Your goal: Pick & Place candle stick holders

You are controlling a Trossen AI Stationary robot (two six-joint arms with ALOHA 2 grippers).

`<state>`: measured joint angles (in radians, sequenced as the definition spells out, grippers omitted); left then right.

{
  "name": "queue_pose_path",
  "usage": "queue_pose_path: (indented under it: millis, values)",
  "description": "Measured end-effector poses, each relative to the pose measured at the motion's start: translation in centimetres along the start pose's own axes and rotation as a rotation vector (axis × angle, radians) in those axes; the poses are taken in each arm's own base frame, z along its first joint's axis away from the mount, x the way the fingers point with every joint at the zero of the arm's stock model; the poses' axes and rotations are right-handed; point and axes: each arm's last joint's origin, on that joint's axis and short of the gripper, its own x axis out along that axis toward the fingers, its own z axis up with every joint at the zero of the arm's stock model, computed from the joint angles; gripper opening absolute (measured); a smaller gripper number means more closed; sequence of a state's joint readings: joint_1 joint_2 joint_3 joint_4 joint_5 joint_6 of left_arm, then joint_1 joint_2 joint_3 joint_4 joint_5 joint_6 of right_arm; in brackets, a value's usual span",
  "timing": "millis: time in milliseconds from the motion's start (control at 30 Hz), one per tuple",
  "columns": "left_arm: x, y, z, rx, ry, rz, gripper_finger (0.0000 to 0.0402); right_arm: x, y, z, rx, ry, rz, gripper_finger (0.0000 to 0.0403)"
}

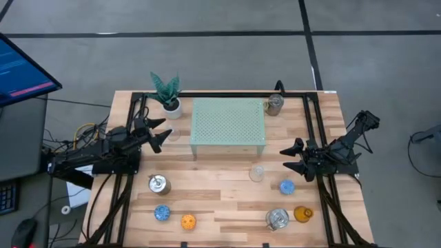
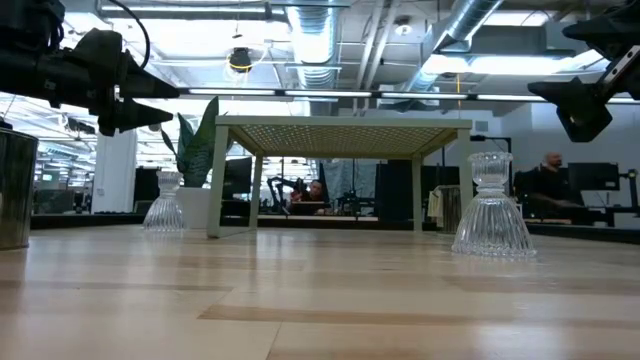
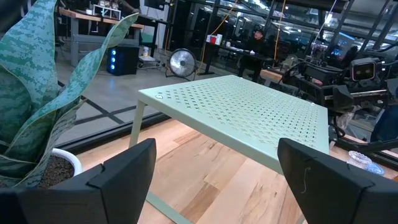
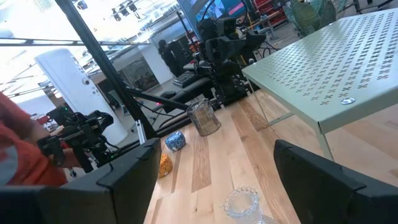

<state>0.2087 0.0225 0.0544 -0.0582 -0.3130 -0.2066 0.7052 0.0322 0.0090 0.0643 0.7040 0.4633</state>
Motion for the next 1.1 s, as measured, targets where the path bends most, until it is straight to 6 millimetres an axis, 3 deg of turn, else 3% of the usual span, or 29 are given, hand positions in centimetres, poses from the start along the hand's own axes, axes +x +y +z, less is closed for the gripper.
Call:
queue_pose_path:
  millis: [400, 533, 733, 1100]
  values:
    - [0.0, 0.0, 0.1, -0.010, -0.013, -0.003, 0.0337, 0.0, 0.0, 0.0, 0.000, 0.000, -0.001, 0.0302]
    - [0.0, -0.1, 0.3, -0.124, -0.032, -0.009, 0.0337, 0.0, 0.0, 0.0, 0.003, -0.002, 0.000, 0.0302]
    - [0.0, -0.2, 0.8, -0.312, -0.077, -0.028, 0.0337, 0.0, 0.2, 0.4, 0.170, -0.035, 0.020, 0.0302]
    - [-0.3, -0.4, 2.2, -0.426, -0.212, -0.093, 0.0337, -0.1, 0.6, 1.5, 0.364, -0.115, 0.072, 0.0302]
